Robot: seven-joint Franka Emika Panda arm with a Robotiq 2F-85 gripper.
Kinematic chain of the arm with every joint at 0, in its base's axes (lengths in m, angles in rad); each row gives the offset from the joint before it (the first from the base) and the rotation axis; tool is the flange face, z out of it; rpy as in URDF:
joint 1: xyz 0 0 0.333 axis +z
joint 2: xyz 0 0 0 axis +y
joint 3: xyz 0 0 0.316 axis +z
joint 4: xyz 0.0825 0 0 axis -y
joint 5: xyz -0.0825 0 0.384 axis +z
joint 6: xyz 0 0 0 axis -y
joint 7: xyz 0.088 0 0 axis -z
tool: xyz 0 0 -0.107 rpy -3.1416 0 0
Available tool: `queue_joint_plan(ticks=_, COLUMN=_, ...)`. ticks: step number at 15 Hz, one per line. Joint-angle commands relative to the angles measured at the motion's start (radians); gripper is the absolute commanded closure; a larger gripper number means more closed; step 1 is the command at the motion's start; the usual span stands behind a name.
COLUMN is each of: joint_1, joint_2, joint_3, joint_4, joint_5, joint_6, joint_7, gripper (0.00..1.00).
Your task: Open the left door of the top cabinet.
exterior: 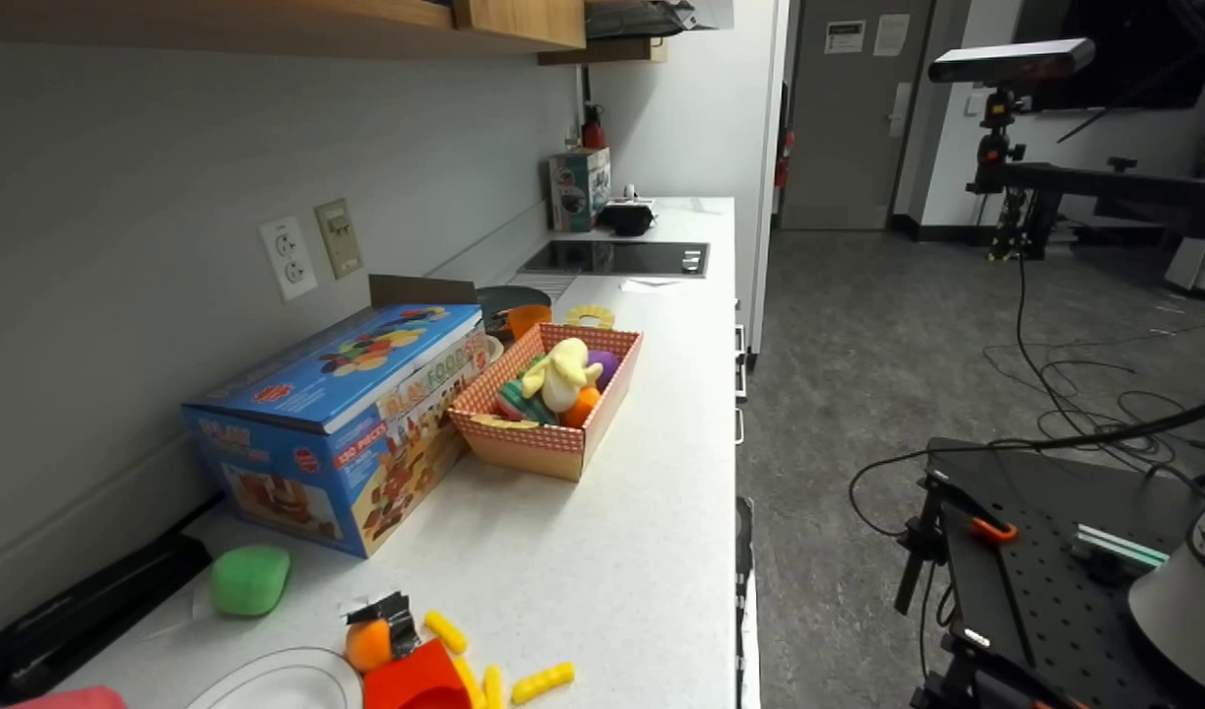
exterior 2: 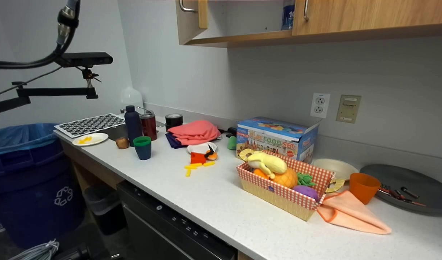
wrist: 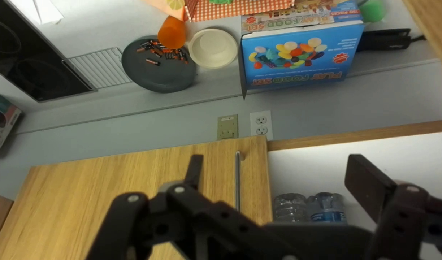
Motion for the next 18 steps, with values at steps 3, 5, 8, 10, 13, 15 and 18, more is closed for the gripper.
queue_joint_plan(ticks=3, joint_1=0.072, joint_2=-0.103, joint_3=0.025, joint_4=-0.067, joint_5=0.116, joint_6=-0.077, joint_7=-0.018, gripper=0.0)
queue_joint_plan(ticks=5, joint_1=0.092, joint_2=-0.128, joint_3=0.029, joint_4=-0.083, joint_5=0.152, joint_6=-0.095, joint_7=-0.035, gripper=0.0)
queue_joint_plan(ticks=8, joint_1=0.136, joint_2=-0.141, joint_3=0.04, joint_4=-0.093, joint_5=0.216, joint_6=-0.113, joint_7=-0.066, gripper=0.0)
queue_joint_plan(ticks=10, joint_1=0.171, joint_2=-0.137, joint_3=0.053, joint_4=-0.095, joint_5=0.259, joint_6=-0.118, joint_7=-0.093, gripper=0.0)
queue_joint_plan(ticks=13, joint_1=0.194, joint_2=-0.143, joint_3=0.051, joint_4=-0.093, joint_5=0.295, joint_6=-0.138, joint_7=-0.131, gripper=0.0)
queue_joint_plan(ticks=15, joint_1=0.207, joint_2=-0.141, joint_3=0.05, joint_4=-0.087, joint_5=0.318, joint_6=-0.148, joint_7=-0.157, gripper=0.0)
queue_joint_plan(ticks=18, joint_1=0.227, joint_2=-0.135, joint_3=0.038, joint_4=-0.081, joint_5=0.359, joint_6=-0.158, joint_7=-0.198, gripper=0.0)
